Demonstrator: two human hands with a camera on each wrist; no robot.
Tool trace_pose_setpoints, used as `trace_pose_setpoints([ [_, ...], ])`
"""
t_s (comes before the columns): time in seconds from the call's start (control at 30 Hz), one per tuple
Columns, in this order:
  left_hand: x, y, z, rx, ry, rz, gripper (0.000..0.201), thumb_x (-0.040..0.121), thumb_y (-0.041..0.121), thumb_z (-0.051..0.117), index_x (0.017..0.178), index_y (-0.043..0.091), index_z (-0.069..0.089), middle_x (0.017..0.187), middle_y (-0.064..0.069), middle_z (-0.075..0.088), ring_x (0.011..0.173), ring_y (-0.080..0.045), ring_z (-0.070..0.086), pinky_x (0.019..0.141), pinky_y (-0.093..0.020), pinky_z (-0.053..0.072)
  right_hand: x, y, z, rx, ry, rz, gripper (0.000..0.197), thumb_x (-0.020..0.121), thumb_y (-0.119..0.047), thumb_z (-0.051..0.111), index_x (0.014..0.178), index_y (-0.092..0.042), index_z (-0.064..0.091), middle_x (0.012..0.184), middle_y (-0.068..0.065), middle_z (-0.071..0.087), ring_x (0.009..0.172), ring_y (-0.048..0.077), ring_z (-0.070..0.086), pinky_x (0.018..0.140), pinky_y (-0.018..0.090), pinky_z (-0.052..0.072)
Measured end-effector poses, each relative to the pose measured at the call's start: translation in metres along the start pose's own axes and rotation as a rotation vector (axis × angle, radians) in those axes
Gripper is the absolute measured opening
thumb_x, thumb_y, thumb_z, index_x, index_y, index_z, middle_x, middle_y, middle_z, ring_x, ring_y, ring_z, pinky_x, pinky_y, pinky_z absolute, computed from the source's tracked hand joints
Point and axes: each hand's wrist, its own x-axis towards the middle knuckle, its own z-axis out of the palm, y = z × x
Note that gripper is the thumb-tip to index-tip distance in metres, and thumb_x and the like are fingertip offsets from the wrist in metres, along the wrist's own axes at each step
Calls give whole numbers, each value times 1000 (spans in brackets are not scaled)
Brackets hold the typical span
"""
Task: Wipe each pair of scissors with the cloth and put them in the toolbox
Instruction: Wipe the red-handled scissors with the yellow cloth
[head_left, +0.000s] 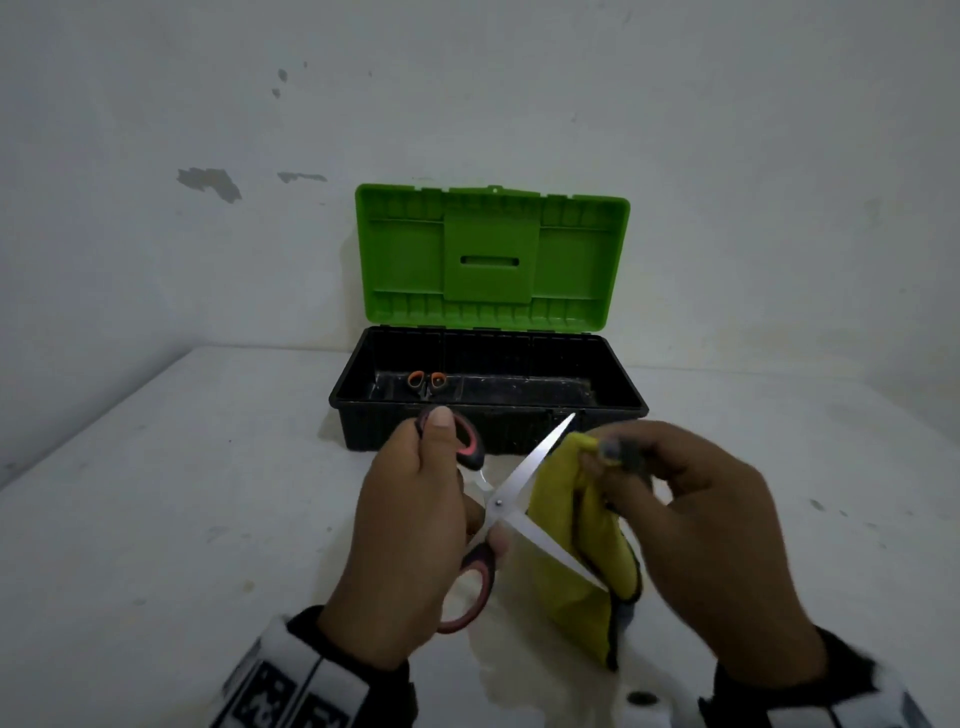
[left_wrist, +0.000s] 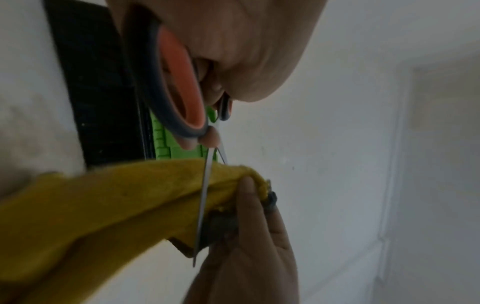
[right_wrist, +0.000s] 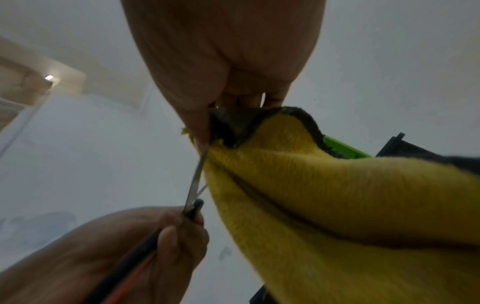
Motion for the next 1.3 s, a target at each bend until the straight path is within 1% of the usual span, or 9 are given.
trace_pose_setpoints([
  [0.07,3,-4,2,-71,-11,-105,37,99,50,38,88,22,60,47,2,36,56,-31,48,59,-47,52,-8,-8,7,-41,-88,-59,22,80,-15,71,88,-35,73,90,-20,71,79,3,66,65,13,52],
  [0.17,5,-9,4,-108,-5,-127,36,99,50,38,94,23,63,47,5,32,54,-25,38,61,-47,46,-14,-13,17,-99,-120,-84,29,76,-26,69,102,-37,67,96,-23,68,82,3,64,67,12,52],
  [0.27,2,-9,7,-119,-12,-141,39,99,49,37,97,18,60,51,0,32,60,-30,37,59,-45,45,-15,-13,20,-101,-142,-64,21,79,-24,70,96,-36,72,86,-24,69,82,-1,63,68,13,53],
  [0.43,1,-12,9,-43,-22,-142,37,97,54,38,86,25,59,60,-9,37,63,-31,45,60,-61,50,-2,-4,18,-52,-35,4,17,82,-15,75,87,-31,76,78,-21,70,79,-3,64,67,5,48],
  [0.63,-2,-5,9,-153,-60,-221,35,101,46,37,97,18,57,57,-6,28,67,-32,36,48,-33,49,-3,-11,15,22,-98,-24,19,80,-15,76,83,-34,74,78,-21,70,77,-2,65,64,4,47],
  [0.9,-3,-5,7,-134,-71,-216,34,101,45,36,100,20,58,50,-3,32,44,-25,45,44,-31,48,-2,-14,14,71,-2,-45,24,79,-18,77,81,-40,68,85,-22,70,77,-2,65,64,4,47],
  [1.03,-6,-4,8,-127,-87,-204,35,101,45,36,101,16,56,51,-3,30,53,-29,42,44,-32,49,5,-2,12,116,80,37,14,80,-23,76,82,-36,71,78,-19,71,73,5,68,64,28,59],
  [1.17,-8,-7,5,-115,-95,-207,36,101,46,36,102,17,57,59,-11,35,38,-22,47,42,-29,46,-4,-13,15,109,31,-23,14,80,-20,77,80,-33,71,81,-18,71,74,2,66,62,8,49],
  [1.3,-11,-6,2,-106,-98,-220,34,100,46,37,97,20,58,74,-13,48,37,-20,49,40,-29,47,-5,-11,15,95,29,-14,12,78,-27,75,81,-37,69,82,-21,70,74,-2,66,62,6,47],
])
